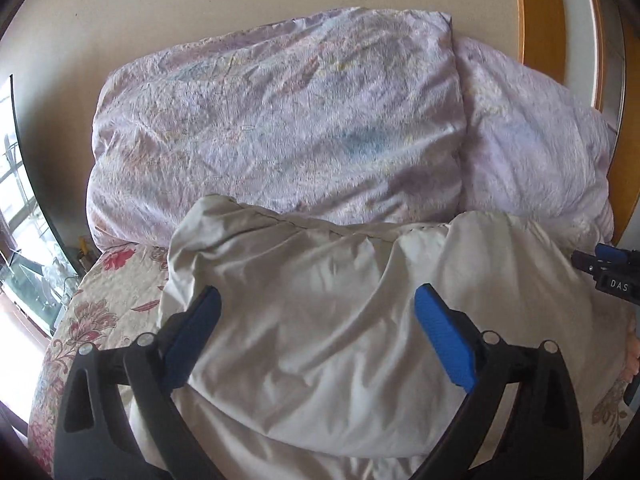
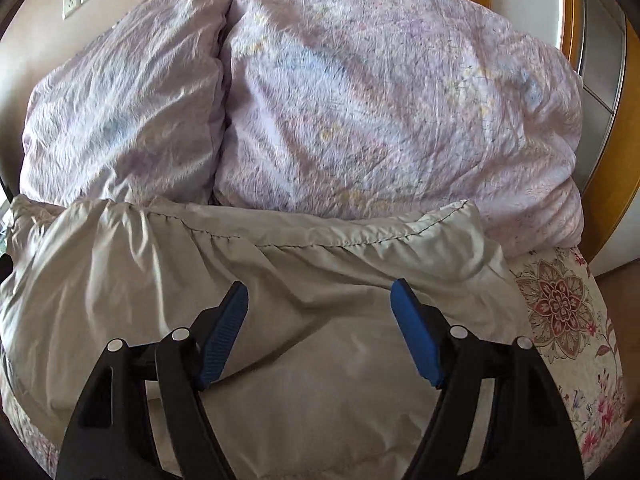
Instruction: Fold large clothes
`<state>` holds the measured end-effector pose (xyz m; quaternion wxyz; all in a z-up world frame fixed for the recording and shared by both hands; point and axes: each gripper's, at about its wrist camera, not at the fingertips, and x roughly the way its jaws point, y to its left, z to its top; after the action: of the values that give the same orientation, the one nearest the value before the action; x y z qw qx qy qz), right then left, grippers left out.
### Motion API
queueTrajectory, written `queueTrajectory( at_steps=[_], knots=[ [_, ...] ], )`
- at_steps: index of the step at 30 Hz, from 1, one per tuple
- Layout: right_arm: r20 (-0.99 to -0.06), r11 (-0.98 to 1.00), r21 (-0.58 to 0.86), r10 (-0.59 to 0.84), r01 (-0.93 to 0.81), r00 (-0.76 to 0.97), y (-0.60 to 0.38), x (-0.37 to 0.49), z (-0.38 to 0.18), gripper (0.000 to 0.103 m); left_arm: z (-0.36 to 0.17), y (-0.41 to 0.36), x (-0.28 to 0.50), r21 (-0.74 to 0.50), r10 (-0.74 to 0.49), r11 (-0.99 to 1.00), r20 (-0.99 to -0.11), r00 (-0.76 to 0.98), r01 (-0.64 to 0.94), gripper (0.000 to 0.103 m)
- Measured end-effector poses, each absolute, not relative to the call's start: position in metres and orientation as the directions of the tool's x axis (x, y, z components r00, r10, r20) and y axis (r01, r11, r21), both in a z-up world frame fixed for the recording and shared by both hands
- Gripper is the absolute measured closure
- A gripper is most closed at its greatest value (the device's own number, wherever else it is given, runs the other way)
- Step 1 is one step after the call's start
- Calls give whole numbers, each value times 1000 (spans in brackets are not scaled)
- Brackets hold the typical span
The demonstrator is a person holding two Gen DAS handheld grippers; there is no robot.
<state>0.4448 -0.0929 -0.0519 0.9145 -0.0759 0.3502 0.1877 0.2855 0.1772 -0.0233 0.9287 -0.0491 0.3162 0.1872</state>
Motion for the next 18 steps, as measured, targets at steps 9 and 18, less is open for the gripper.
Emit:
queueTrajectory(
  at_steps=[9,18],
  knots=[
    [-713,942,26,251,-334,654,-100,472,-83,27,-54,196,320,51,377,887,-653,657,-459,6],
    [-735,951,34,233,-308,637,-90,491,-100,25,-74,212,342,5,358,872,-689,631,-489,2]
  ],
)
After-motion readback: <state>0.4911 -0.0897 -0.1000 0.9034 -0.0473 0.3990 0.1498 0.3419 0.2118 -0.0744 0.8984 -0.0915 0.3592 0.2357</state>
